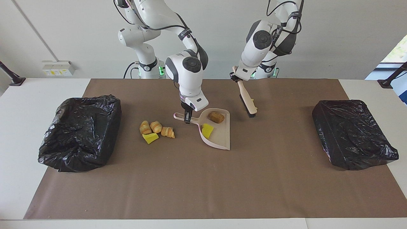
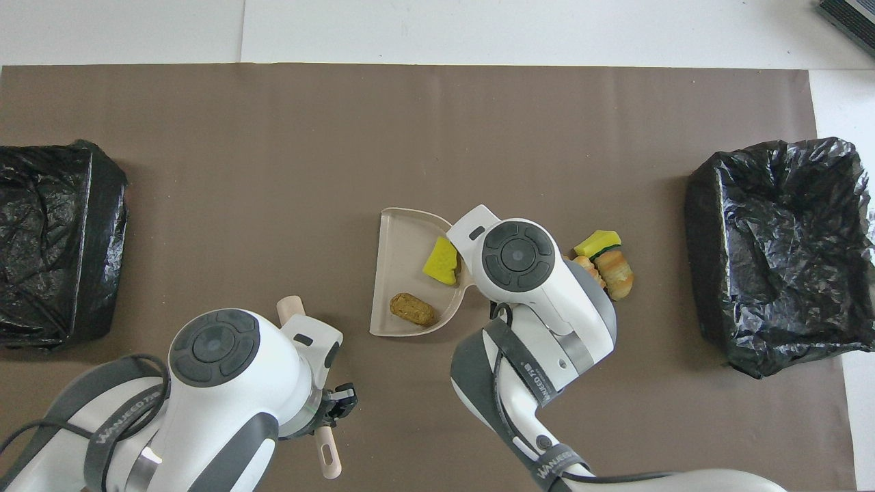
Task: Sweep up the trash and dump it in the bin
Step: 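Sweep the yellow sponges and brown piece into the dustpan with the left gripper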
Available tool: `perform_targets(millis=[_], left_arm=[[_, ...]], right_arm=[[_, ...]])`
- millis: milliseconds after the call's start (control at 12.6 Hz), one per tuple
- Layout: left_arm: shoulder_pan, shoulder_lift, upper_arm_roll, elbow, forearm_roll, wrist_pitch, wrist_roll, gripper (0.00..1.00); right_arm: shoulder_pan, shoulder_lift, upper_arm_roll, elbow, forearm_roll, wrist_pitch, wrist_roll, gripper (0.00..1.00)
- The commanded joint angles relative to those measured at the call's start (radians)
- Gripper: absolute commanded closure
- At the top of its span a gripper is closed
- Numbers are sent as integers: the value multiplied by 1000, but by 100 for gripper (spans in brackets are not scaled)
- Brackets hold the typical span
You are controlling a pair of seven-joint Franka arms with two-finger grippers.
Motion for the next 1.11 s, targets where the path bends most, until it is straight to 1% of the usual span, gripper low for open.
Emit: perform_targets(millis=[0,159,238,397,477,556,636,715,953,1033], left_arm=[[-10,-153,-13,-174,19,14,-149,100],[-18,-155,-23,-226,19,23,-296,100],[-39,-158,-25,-249,17,42,-346,100],[-89,-146,-25,-272,5,118,-427,100],[-97,-126,-25,-284,-4,162,-431,100],[-97,-82,-25,-281,-36,219,-428,100],[-93,-42,-23,-272,-56,314,-417,100],[-84,-7,-22,-251,-58,382,-402,100],[-30,103,-22,-125,-90,422,-273,100],[-28,121,-22,-108,-90,443,-206,100]], right_arm=[[-3,7,4,8,-30,16,-9,100],[-1,0,10,8,-30,2,-11,100],[0,-2,10,6,-30,1,-11,100],[0,-3,12,5,-33,2,-11,100],[0,-2,12,5,-33,4,-9,100],[0,-2,12,5,-33,4,-6,100],[0,-2,12,5,-33,7,-3,100],[0,0,12,6,-31,9,-3,100],[0,0,12,6,-31,9,0,100],[2,0,12,6,-31,9,0,100]])
